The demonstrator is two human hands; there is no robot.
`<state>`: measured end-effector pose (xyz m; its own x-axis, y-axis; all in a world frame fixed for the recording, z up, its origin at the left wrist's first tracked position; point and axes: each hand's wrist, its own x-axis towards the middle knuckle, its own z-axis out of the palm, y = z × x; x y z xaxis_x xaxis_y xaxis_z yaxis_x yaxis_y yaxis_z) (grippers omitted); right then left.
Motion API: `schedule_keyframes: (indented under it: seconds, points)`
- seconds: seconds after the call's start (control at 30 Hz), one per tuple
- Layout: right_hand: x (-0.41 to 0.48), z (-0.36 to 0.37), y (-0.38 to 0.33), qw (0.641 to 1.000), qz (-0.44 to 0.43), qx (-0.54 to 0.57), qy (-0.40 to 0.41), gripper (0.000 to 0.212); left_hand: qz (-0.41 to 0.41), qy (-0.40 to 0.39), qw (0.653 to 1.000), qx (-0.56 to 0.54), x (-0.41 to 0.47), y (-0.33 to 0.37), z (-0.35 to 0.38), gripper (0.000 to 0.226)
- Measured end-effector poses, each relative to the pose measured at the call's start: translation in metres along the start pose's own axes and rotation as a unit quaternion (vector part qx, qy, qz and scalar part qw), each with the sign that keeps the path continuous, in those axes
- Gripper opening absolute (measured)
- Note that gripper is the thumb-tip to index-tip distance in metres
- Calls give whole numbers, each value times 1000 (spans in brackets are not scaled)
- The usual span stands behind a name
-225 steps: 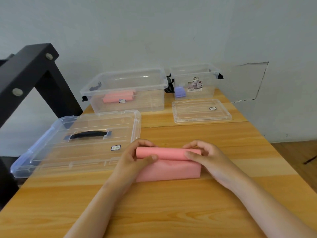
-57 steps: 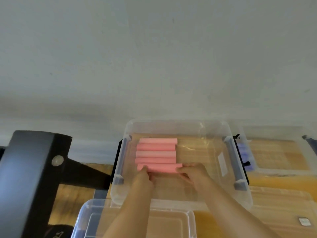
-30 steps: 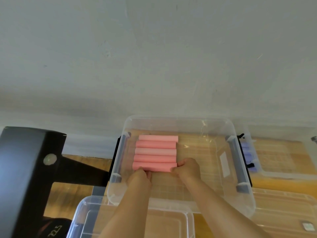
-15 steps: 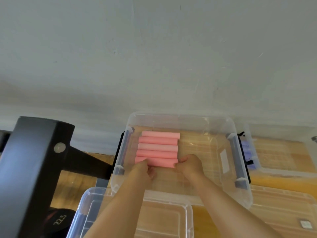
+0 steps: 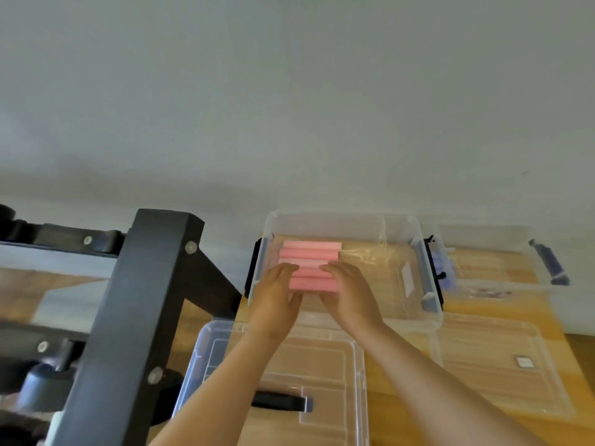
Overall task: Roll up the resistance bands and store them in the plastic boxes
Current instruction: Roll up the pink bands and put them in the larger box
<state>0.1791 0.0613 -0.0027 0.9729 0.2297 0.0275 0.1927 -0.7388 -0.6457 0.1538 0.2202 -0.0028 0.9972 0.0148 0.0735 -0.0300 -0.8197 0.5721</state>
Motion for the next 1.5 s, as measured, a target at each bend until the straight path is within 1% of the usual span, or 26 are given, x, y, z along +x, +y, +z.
schedule_keyframes:
  seconds: [0.1, 0.23, 0.33, 0.43, 0.5, 0.6, 0.7, 0.77, 0.87, 1.0, 1.17, 1.27, 1.33, 1.5]
  points:
    - [-34, 2, -23, 999, -32, -29, -31, 47, 22, 9, 999, 26, -39, -8, -24, 43]
    - [-77, 25, -47, 997, -61, -21, -43, 41, -4, -13, 999, 33, -86, -25, -43, 47]
    - [-104, 54, -53, 993, -72, -43, -89, 40, -21, -31, 999, 20, -116, -44, -40, 49]
    - [-125, 83, -48, 988, -49, -54, -133, 42, -55, -73, 996, -9, -140, -70, -24, 50]
    - [-132, 97, -42, 986, -24, -63, -149, 41, -68, -107, 992, 7, -149, -84, -13, 47]
    - [-136, 117, -31, 982, -7, -78, -171, 34, -77, -123, 989, 19, -157, -100, 1, 38]
    - [-136, 136, -20, 978, -5, -103, -179, 35, -86, -147, 985, 13, -161, -113, 15, 45]
    - [-136, 147, -14, 979, -12, -115, -168, 38, -96, -140, 985, 13, -162, -121, 22, 47]
    - [-134, 155, -12, 981, -21, -121, -150, 34, -96, -123, 987, 28, -158, -125, 28, 43]
    - [-136, 148, -10, 979, -35, -123, -157, 30, -74, -130, 988, 39, -155, -122, 27, 38]
    - [-143, 112, -13, 978, -54, -117, -162, 29, -51, -101, 993, 25, -164, -92, 16, 26]
    - [-148, 85, -14, 980, -68, -102, -157, 30, -31, -98, 994, 30, -166, -70, 5, 26]
    - [-149, 67, -12, 980, -76, -89, -161, 30, -6, -82, 996, 38, -167, -57, -1, 28]
    - [-158, 27, -6, 981, -98, -54, -157, 31, 32, -63, 993, 98, -170, -13, -17, 29]
